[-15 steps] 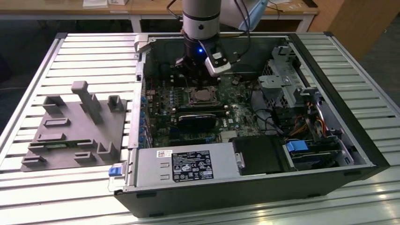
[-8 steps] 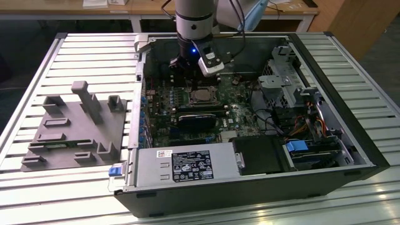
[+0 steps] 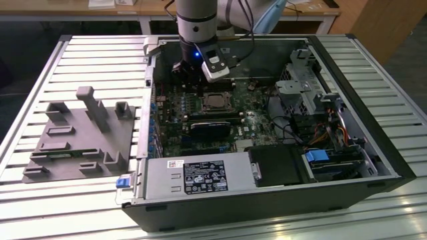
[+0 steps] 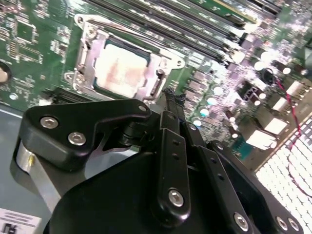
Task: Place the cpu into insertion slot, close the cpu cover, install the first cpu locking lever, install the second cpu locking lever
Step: 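Install the first cpu locking lever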
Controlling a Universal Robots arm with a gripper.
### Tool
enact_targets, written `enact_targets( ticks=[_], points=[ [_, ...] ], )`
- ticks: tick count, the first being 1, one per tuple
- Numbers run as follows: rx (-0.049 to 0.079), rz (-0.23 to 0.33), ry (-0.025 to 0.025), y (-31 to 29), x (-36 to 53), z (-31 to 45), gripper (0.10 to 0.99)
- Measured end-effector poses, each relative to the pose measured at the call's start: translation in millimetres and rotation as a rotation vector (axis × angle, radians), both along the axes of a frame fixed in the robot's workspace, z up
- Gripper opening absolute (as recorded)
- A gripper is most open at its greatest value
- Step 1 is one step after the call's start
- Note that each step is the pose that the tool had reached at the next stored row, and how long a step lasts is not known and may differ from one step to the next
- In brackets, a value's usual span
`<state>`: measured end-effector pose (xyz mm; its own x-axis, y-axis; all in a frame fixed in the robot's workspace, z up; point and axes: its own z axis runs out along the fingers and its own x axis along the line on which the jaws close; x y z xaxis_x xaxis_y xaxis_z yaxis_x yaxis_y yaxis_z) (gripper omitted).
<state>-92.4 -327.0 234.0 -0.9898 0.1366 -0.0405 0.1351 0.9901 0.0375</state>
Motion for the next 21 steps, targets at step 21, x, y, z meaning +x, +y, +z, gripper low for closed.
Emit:
enact_targets(
  ticks=[21],
  points=[
    [0.003,0.0,-0.0089,0.0,-6.7,19.8,0.106]
  ],
)
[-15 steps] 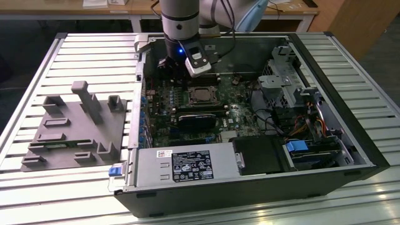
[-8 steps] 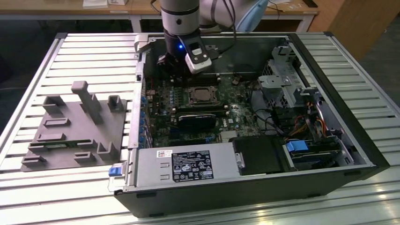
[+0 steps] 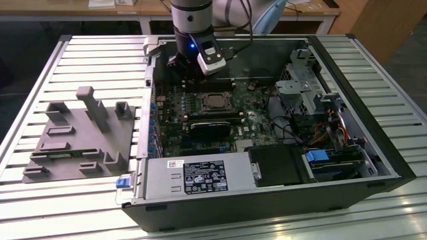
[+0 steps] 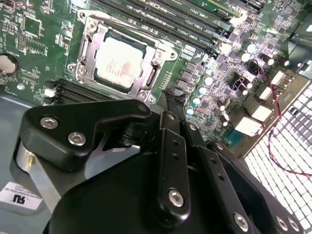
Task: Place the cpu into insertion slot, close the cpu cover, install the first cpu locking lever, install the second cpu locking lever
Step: 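Install the first cpu locking lever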
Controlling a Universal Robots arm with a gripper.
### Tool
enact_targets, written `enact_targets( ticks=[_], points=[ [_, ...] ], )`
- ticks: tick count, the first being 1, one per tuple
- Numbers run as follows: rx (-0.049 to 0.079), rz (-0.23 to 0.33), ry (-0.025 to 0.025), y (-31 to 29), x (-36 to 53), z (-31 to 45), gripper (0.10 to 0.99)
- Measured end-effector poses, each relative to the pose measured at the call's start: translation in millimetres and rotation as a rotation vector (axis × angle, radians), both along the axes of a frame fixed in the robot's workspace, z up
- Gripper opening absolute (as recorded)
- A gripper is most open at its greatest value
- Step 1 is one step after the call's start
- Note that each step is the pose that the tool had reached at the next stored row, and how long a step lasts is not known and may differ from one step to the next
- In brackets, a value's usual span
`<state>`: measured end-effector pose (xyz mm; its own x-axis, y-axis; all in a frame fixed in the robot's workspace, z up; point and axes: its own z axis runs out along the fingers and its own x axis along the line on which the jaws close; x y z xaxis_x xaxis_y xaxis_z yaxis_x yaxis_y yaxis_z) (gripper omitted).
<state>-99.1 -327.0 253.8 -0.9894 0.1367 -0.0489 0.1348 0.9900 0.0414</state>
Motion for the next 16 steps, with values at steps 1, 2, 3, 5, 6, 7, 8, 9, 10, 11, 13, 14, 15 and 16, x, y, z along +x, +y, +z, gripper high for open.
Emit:
enact_targets(
  ticks=[1,2,3,5,6,7,8,9,10,11,13,14,15,16],
  points=[
    [0.004,0.0,-0.0011,0.0,-1.0,0.0,0.106],
    [0.01,0.0,-0.002,0.0,-2.4,0.1,0.106],
    [0.019,0.0,-0.0032,0.0,-3.9,0.0,0.106],
    [0.037,0.0,-0.0049,0.0,-6.6,0.1,0.106],
    [0.048,0.0,-0.0056,0.0,-7.8,0.1,0.106],
    [0.059,0.0,-0.0066,0.0,-9.0,0.1,0.106],
    [0.071,0.0,-0.0072,0.0,-10.2,0.1,0.106],
    [0.083,0.0,-0.0077,0.0,-11.4,0.1,0.106],
    [0.098,0.0,-0.0087,0.0,-12.5,0.0,0.106],
    [0.112,0.0,-0.0094,0.0,-13.5,0.1,0.106],
    [0.136,0.0,-0.0122,0.0,-15.3,0.1,0.106],
    [0.147,0.0,-0.0139,0.0,-16.2,0.1,0.106],
    [0.159,0.0,-0.0159,-0.1,-16.9,0.1,0.106],
    [0.17,0.0,-0.018,-0.1,-17.6,0.1,0.106]
  ],
)
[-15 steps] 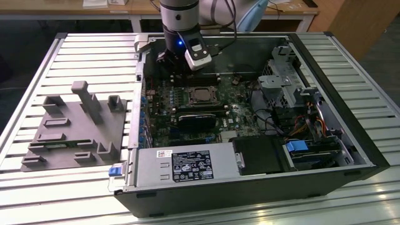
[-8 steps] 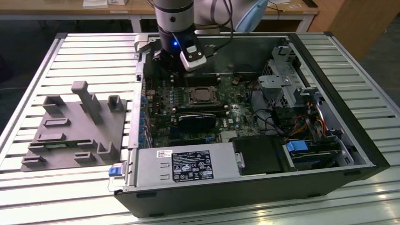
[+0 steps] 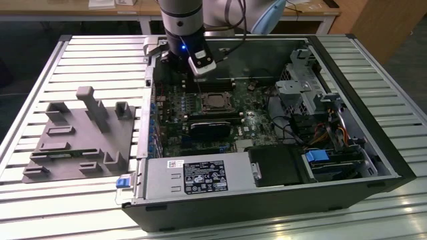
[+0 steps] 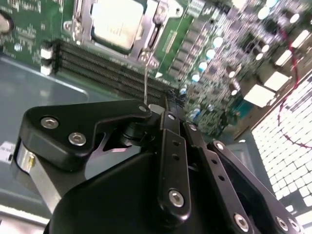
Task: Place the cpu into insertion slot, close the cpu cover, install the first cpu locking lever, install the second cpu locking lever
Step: 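Install the first cpu locking lever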
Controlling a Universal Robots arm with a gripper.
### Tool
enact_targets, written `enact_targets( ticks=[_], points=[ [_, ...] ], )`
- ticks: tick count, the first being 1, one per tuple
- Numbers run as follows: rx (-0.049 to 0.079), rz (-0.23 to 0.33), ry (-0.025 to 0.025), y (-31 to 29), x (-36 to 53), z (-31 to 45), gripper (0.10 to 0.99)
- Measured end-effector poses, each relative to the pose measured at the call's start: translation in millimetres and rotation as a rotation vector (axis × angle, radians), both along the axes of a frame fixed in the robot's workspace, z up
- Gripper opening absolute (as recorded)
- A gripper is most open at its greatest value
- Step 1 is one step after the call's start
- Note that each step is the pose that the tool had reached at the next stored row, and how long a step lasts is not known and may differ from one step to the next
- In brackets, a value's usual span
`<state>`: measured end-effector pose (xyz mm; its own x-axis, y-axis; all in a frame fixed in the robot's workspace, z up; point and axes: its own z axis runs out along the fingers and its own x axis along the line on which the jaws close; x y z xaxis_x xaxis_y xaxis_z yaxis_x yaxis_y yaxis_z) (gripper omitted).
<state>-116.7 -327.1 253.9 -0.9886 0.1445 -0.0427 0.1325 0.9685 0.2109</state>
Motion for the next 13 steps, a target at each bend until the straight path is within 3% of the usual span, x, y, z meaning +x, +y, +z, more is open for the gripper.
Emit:
enact_targets(
  ticks=[3,5,8,13],
  points=[
    [0.035,0.0,-0.0072,-0.2,-1.5,-0.1,0.106],
    [0.05,0.0,-0.0136,-0.7,-1.7,-0.5,0.106],
    [0.055,0.001,-0.0205,-0.8,-1.6,-1.6,0.106],
    [0.055,0.001,-0.0218,-0.8,3.8,-2.4,0.106]
  ],
)
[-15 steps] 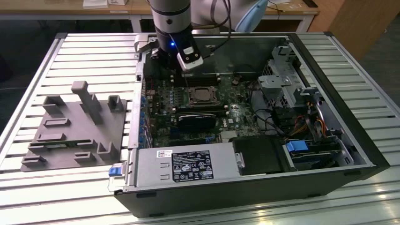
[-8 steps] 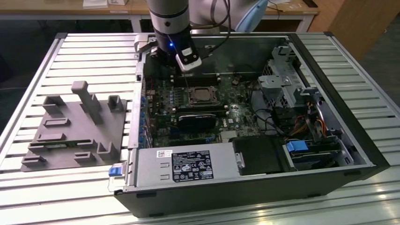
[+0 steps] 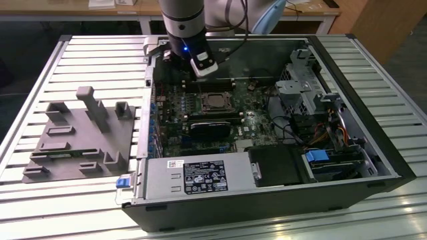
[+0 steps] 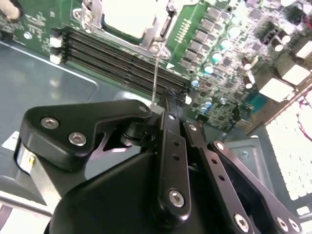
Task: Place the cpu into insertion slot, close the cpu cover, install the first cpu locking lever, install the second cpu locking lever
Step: 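Install the first cpu locking lever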
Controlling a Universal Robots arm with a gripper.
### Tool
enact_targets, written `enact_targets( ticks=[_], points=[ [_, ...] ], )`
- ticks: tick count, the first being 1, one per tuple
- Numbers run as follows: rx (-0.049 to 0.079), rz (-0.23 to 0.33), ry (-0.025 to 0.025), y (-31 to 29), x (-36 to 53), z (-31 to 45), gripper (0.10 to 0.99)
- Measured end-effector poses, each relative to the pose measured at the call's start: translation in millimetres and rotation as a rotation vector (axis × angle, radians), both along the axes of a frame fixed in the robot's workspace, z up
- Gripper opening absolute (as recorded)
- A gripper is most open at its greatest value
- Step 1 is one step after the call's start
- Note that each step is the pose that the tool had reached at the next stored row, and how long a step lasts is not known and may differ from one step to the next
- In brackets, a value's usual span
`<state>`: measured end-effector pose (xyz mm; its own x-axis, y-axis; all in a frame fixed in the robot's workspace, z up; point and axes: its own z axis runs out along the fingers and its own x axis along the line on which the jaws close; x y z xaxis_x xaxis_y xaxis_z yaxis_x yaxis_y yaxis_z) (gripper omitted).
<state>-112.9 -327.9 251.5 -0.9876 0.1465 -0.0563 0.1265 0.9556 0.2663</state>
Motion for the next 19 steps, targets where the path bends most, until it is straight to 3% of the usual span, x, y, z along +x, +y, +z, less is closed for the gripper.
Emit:
enact_targets(
  ticks=[9,13,14,15,17,19],
  points=[
    [0.0,0.0,0.0,0.0,30.8,-0.8,0.106],
    [0.0,0.0,-0.0011,-0.1,37.0,-1.3,0.106],
    [0.0,0.0,-0.0049,-0.1,37.0,-1.6,0.106],
    [0.0,0.0,-0.0124,-0.1,37.0,-1.9,0.106],
    [0.0,0.0,-0.0305,0.0,37.1,-2.6,0.106],
    [0.0,0.0,-0.0518,0.0,37.0,-3.1,0.106]
  ],
)
